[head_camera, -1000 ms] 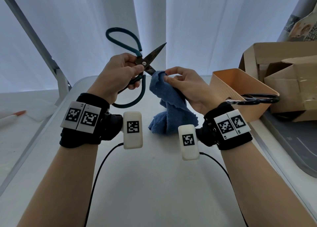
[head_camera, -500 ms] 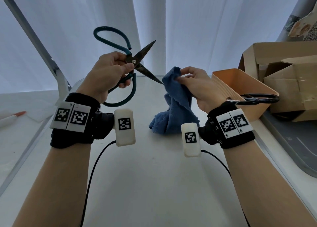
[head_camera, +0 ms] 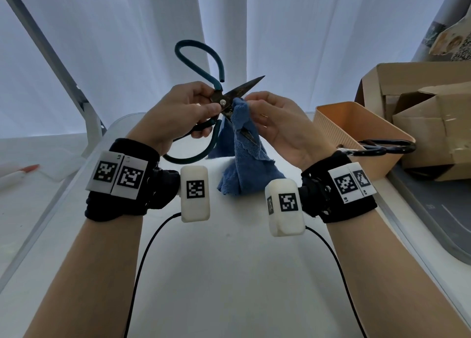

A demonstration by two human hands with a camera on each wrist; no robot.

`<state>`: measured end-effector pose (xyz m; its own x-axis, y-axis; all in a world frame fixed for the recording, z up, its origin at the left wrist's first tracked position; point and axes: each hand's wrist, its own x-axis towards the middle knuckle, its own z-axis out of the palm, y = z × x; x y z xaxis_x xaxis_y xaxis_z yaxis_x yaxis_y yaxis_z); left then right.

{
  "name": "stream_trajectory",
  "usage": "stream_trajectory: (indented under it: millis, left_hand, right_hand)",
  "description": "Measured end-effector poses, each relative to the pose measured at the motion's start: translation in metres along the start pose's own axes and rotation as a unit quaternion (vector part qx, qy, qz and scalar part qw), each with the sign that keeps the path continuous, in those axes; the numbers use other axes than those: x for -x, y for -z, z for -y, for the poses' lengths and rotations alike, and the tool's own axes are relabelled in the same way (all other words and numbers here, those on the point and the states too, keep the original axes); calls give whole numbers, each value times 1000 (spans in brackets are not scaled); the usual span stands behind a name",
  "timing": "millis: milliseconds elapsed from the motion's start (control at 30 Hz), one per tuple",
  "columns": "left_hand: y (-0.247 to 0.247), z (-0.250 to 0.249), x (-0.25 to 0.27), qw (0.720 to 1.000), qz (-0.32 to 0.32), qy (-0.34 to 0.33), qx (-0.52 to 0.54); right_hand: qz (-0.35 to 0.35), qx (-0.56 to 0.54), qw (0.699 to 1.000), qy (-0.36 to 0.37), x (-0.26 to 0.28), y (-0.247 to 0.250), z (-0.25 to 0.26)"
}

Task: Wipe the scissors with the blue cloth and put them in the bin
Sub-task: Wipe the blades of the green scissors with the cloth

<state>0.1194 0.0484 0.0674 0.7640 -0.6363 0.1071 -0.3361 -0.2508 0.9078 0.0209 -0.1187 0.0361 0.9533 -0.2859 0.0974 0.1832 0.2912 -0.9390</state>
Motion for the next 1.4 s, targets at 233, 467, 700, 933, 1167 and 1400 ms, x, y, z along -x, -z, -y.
stream_trajectory:
  millis: [233,467,700,933,1167,1400]
  left_hand:
    - [-9,-2,0,1000,14,-17,-4]
    - [-17,-2,0,999,21,-19,-22]
    - [-20,-3,2,999,25,-15,-26]
    - [-21,-10,3,1000,8,-1,-15]
    - [-17,-13,5,1000,2,1,-1]
    - [-15,-12,4,1000,4,3,7]
  right_hand:
    - [-12,86,995,-38,-1,-1,-2]
    - [-37,107,992,-51,-1,-3,-3]
    - [-60,97,992,-55,-2,-2,-4]
    - [-51,115,991,-49,-2,1,0]
    - [-34,110,992,-45,-3,-2,1]
    - [-31,112,992,-46,-3,-2,1]
